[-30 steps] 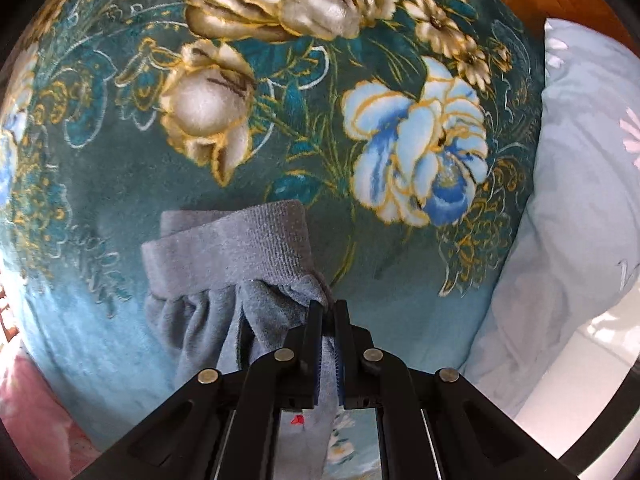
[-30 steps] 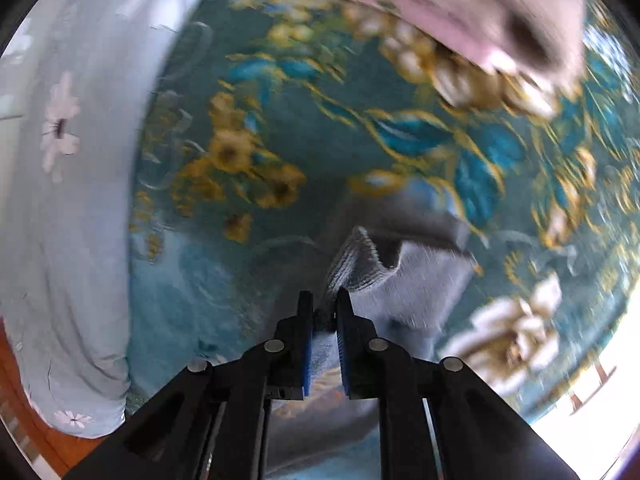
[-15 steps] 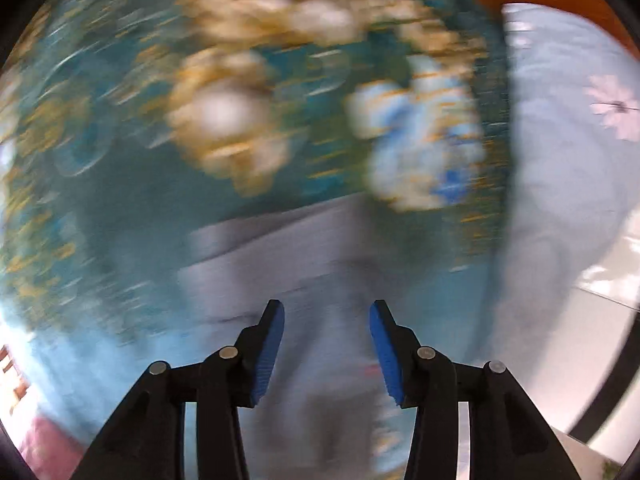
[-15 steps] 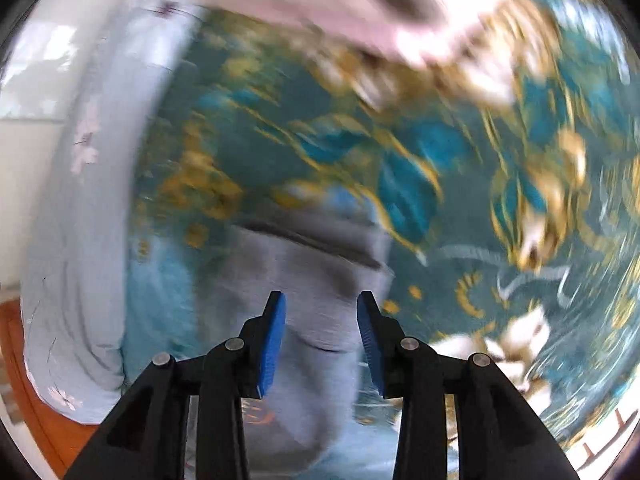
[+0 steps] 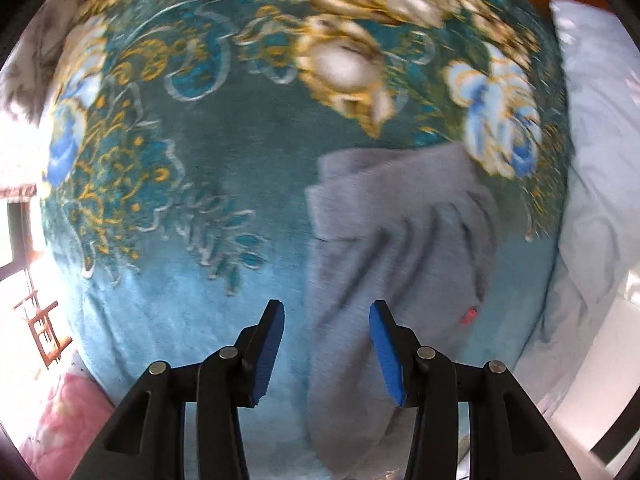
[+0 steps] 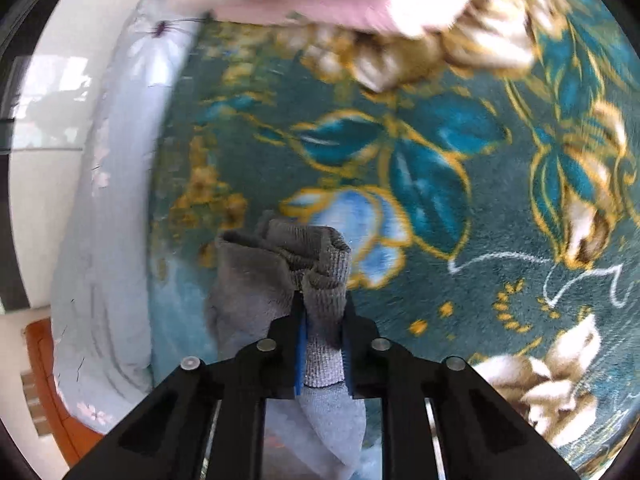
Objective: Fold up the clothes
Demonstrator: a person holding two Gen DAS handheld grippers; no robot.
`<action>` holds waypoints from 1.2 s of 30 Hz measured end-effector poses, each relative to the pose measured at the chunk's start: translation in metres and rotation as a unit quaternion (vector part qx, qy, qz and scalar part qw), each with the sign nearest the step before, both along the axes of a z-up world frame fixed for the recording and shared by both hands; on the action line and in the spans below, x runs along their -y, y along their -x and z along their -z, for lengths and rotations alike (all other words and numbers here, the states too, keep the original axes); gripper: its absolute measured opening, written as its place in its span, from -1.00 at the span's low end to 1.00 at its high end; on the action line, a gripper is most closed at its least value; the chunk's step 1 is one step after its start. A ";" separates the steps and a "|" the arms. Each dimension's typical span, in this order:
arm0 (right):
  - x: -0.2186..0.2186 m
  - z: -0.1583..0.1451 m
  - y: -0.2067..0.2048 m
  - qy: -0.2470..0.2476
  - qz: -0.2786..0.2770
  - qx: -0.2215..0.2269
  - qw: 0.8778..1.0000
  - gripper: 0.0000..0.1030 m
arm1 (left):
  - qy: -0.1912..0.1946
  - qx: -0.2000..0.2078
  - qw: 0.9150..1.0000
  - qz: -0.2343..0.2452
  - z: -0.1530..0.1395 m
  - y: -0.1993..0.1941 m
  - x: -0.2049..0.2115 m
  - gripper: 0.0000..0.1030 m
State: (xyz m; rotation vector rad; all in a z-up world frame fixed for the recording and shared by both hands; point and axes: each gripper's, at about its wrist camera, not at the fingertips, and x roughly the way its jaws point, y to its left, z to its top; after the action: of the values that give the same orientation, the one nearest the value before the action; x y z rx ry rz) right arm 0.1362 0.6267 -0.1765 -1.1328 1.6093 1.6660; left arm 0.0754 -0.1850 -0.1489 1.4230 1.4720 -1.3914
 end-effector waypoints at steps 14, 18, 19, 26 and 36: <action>-0.027 -0.040 -0.065 -0.012 0.037 0.025 0.999 -0.82 | -0.005 -0.011 1.000 0.026 0.035 0.013 -0.011 0.11; -0.025 -0.056 -0.045 -0.037 -0.015 0.050 0.998 -0.82 | 0.011 0.015 0.999 0.032 0.042 0.019 -0.002 0.11; -0.024 -0.061 -0.040 -0.045 -0.029 0.055 0.997 -0.82 | 0.016 0.018 0.999 0.043 0.040 0.021 -0.001 0.11; -0.014 -0.058 -0.025 -0.055 -0.065 0.090 0.992 -0.81 | 0.126 -0.009 0.969 0.213 -0.004 0.076 0.004 0.11; 0.002 -0.050 -0.010 -0.046 -0.070 0.103 0.991 -0.80 | -0.039 -0.019 0.996 0.081 0.034 0.137 -0.003 0.11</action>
State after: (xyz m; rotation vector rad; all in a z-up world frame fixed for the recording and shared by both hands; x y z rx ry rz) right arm 0.1465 0.6244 -0.1265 -1.3482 1.3381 1.6312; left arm -0.0615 -0.1821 -0.1827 1.6038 1.4765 -1.4813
